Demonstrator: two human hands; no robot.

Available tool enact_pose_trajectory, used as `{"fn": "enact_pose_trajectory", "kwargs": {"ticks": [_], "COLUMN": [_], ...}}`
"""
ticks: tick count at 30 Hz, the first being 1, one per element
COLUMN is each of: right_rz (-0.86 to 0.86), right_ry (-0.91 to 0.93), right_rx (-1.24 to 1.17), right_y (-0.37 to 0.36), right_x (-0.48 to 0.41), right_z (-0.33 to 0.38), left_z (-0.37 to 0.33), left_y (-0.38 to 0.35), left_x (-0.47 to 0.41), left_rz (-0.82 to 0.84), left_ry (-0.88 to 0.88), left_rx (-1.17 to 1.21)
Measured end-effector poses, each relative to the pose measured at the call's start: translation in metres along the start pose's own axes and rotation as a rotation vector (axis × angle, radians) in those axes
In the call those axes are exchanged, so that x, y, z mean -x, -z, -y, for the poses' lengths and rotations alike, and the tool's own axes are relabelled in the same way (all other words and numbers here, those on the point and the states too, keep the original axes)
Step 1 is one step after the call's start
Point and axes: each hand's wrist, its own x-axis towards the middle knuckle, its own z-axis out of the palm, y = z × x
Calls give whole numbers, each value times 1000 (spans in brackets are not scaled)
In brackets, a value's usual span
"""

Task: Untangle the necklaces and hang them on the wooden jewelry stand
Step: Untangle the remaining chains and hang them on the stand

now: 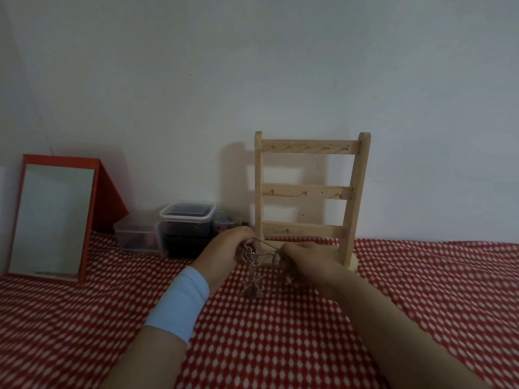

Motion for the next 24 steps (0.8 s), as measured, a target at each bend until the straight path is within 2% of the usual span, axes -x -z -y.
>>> {"fn": "enact_pose_trajectory", "kwargs": {"ticks": [2, 3, 7, 11, 14, 19, 22, 24], "right_rz": [6, 18, 146, 220, 250, 165, 151, 148], "right_ry": [16, 22, 20, 203, 229, 223, 209, 203], "right_rx": [33, 38, -52, -18, -17, 331, 422, 379], "right_y": [-1, -1, -1, 3, 7, 8, 8, 11], "right_x": [0, -1, -1, 8, 9, 6, 4, 3], "right_z": [1, 2, 2, 9, 11, 8, 8, 7], "left_z": [-2, -4, -5, -13, -19, -22, -19, -17], "left_y": [-4, -5, 0, -1, 3, 9, 12, 15], "left_x": [1, 3, 8, 13, 15, 14, 13, 12], "left_rz": [-16, -23, -25, -6, 17, 7, -5, -47], "left_ry": [47, 37, -94, -148, -173, -150, -111, -109], "left_rx": [210, 202, -142, -177, -279, -467, -493, -515]}}
